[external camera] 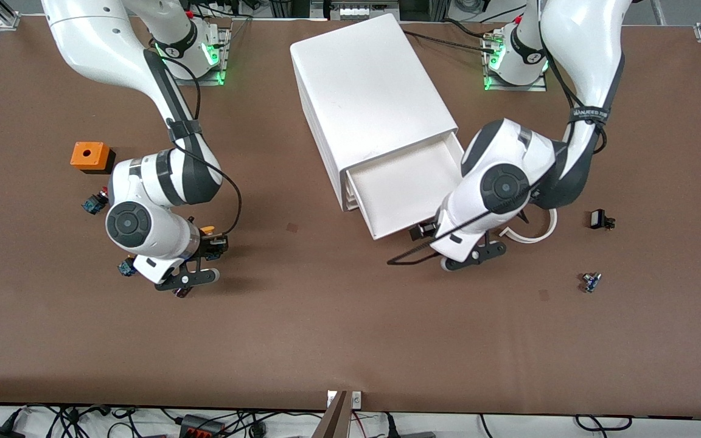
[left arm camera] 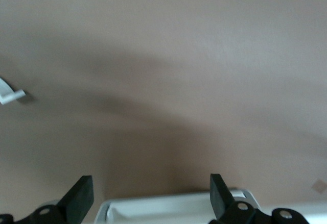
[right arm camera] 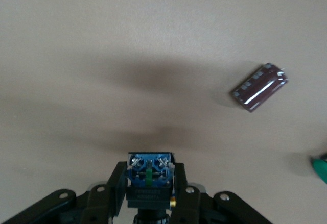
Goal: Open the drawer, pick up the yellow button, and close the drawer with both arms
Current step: 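Push the drawer shut with the left gripper while the right gripper lowers button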
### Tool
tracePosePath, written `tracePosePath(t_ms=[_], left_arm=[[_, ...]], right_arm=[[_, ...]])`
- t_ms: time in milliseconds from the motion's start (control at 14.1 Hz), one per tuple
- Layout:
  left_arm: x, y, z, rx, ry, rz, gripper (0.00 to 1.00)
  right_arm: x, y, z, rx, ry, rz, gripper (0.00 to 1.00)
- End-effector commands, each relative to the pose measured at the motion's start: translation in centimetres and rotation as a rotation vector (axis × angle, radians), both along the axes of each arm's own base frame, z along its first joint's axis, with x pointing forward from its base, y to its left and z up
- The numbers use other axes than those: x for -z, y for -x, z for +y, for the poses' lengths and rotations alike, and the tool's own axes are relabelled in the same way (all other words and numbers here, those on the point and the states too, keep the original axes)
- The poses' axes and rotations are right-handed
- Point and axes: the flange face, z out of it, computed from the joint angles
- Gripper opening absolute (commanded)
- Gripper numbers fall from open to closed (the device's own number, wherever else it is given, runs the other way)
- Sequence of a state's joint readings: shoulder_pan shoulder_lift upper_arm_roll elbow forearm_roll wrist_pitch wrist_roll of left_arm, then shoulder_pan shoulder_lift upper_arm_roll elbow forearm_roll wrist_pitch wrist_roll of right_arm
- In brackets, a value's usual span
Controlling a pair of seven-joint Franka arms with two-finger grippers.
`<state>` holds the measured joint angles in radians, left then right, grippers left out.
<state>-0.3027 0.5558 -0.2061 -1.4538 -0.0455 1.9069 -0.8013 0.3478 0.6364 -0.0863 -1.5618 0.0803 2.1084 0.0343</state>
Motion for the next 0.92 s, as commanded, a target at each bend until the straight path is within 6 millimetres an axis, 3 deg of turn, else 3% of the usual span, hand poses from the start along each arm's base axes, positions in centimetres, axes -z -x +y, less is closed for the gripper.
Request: tracePosePath(t_ms=[0, 496, 567, 638, 850], left_arm=[[-0.3, 4.1, -1.6, -0.005, -0.012, 0.03, 1.0], [0.0, 8.6, -4.6, 0.021, -0.014, 0.088, 1.0], [0.2, 9.0, -5.0, 0.02, -0.018, 0.099, 1.0], [0.2, 9.2, -5.2, 0.015, -0.015, 0.11, 1.0], [0.3, 10.0, -5.7, 0.006, 0.012, 0.162, 1.0]], right_arm=[[1.8, 2.4, -0.7, -0.037, -0.034, -0.034, 0.0], [5.8, 5.2, -1.8, -0.059, -0.03, -0.05, 0.0], [5.8, 5.2, -1.8, -0.046, -0.03, -0.047, 0.33], [5.6, 5.0, -2.0, -0.041, -0.032, -0.046, 0.99], [1.0, 2.8, -2.1, -0.041, -0.039, -0.058, 1.0]])
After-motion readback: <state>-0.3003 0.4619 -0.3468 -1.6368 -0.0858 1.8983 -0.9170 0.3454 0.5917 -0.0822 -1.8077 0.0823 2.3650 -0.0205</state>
